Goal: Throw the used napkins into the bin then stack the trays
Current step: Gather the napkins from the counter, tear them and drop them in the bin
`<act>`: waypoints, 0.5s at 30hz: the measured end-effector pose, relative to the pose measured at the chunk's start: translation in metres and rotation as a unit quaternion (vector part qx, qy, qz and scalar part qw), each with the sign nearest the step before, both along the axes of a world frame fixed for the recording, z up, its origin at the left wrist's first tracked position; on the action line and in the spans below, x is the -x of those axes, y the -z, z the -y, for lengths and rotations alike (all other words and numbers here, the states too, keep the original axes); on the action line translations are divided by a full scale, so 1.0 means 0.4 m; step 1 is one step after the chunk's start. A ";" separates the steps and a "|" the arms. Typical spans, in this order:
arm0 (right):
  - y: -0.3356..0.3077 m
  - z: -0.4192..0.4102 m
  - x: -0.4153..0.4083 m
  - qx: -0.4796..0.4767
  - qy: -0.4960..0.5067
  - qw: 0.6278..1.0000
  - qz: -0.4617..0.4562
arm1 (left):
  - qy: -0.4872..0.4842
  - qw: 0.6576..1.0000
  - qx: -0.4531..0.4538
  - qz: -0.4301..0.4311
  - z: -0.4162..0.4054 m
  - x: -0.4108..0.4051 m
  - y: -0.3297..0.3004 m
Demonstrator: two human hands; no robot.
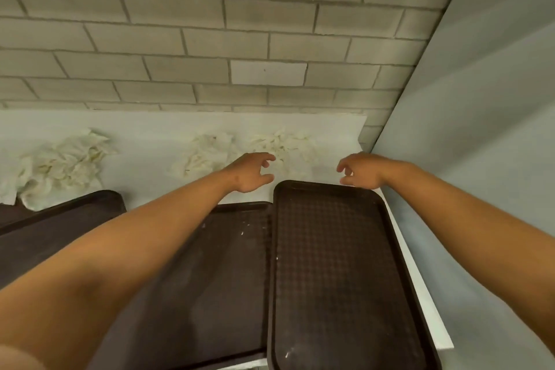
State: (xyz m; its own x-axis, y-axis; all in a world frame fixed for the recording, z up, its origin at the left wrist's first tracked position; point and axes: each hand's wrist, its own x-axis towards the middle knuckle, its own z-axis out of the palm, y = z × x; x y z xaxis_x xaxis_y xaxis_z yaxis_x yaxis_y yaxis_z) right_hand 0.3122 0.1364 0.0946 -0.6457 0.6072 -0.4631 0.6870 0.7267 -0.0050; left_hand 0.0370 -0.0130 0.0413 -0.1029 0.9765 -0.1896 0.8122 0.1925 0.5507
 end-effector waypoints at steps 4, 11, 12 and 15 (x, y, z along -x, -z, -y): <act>0.038 -0.094 0.059 0.003 0.018 1.000 -0.011 | 0.012 1.000 0.011 0.016 -0.087 -0.012 0.040; 0.133 -0.174 0.138 0.006 0.022 0.998 -0.054 | 0.061 0.997 0.019 -0.052 -0.193 -0.017 0.128; 0.146 -0.182 0.146 0.007 0.025 0.998 -0.060 | 0.065 0.996 0.021 -0.061 -0.202 -0.014 0.139; 0.191 -0.195 0.159 0.010 0.028 0.997 -0.075 | 0.085 0.991 0.042 -0.096 -0.217 -0.011 0.166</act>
State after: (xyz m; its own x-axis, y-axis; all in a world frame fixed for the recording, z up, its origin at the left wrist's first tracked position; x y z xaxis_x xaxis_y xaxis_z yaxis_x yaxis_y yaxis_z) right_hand 0.2487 0.2144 0.0181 -0.6740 0.6361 -0.3756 0.7170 0.6857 -0.1254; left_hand 0.0415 0.0736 -0.0253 0.0201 0.9645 -0.2634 0.9249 0.0821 0.3713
